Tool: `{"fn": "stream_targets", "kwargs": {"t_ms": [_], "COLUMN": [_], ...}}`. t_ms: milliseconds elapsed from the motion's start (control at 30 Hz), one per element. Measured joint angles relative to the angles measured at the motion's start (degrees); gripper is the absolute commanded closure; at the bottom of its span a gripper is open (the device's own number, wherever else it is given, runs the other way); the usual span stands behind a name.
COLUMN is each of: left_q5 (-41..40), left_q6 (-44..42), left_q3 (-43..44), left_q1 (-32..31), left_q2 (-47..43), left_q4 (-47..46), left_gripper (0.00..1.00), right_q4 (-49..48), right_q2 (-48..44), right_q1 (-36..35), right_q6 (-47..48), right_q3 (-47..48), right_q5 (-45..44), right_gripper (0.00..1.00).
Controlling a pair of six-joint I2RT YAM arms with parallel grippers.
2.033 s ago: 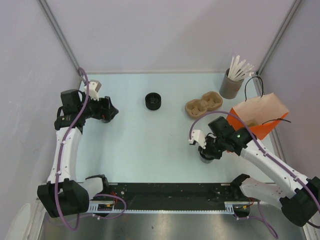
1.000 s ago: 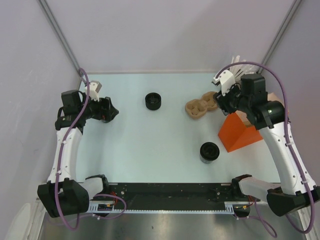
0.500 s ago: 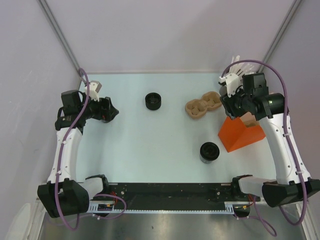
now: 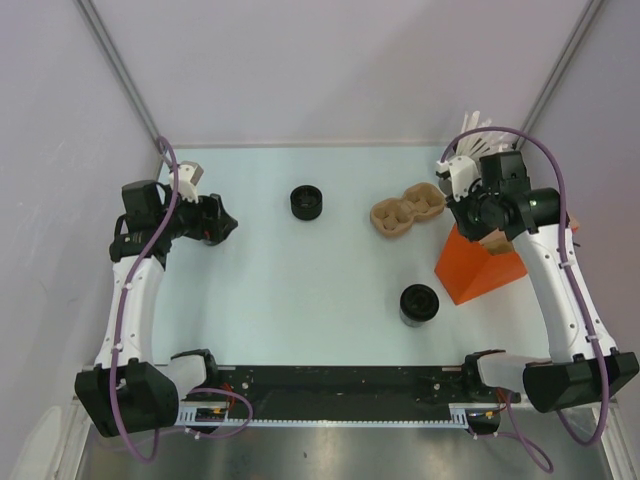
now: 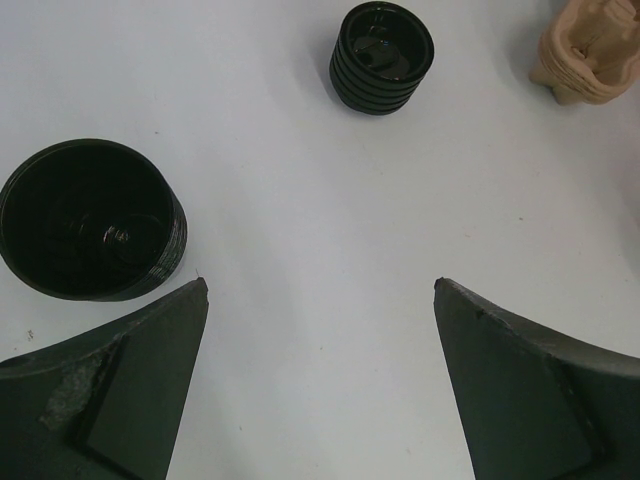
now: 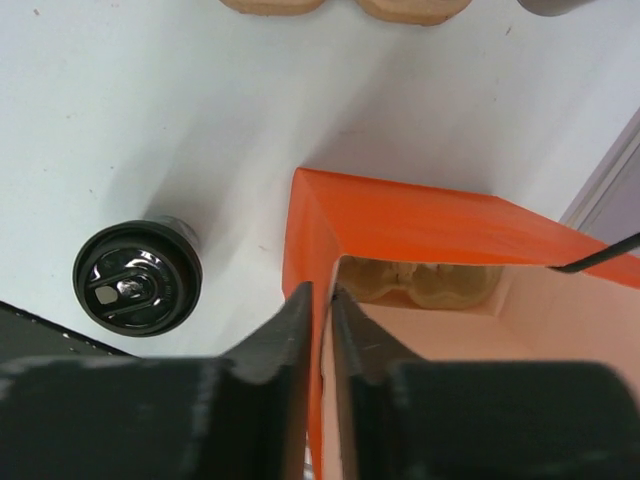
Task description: Pack the takeout coffee
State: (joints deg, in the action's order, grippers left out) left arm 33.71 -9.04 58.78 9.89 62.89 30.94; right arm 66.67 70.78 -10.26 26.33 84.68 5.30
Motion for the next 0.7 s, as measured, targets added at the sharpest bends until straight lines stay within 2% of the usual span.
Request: {"fn": "stream_targets", "kwargs": {"t_ms": [33,67,333,700], "left_q5": [0.02,0.04,0.26,1.01], "left_q6": [0.0,0.0,0.0,0.0], "left_q3": [0.0,-0.02,-0.68,-0.72], "left_q1": [0.0,0.0,0.0,0.04], "left_q2": [0.0,0.0,-0.02,-0.04], "left_q4": [0.0,0.0,-0.17,-0.24], "left_gripper": [0.0,0.0,0.0,0.0], "right_q4": [-0.04,-0.04,-1.27,-3.82], "right_q2": [0.15,0.37,2.14,8.15], "right_q1": [0.0,0.0,-2.73,-12.7], "right_q6": [-0.17,-0.35,-2.05,-6.64], "right_q3": [-0.02,-0.04,0.28,3.52], "right_q5": [0.11,0.13,-0.92,-5.51], "right_gripper": [0.99,1.0,1.0,1.0]}}
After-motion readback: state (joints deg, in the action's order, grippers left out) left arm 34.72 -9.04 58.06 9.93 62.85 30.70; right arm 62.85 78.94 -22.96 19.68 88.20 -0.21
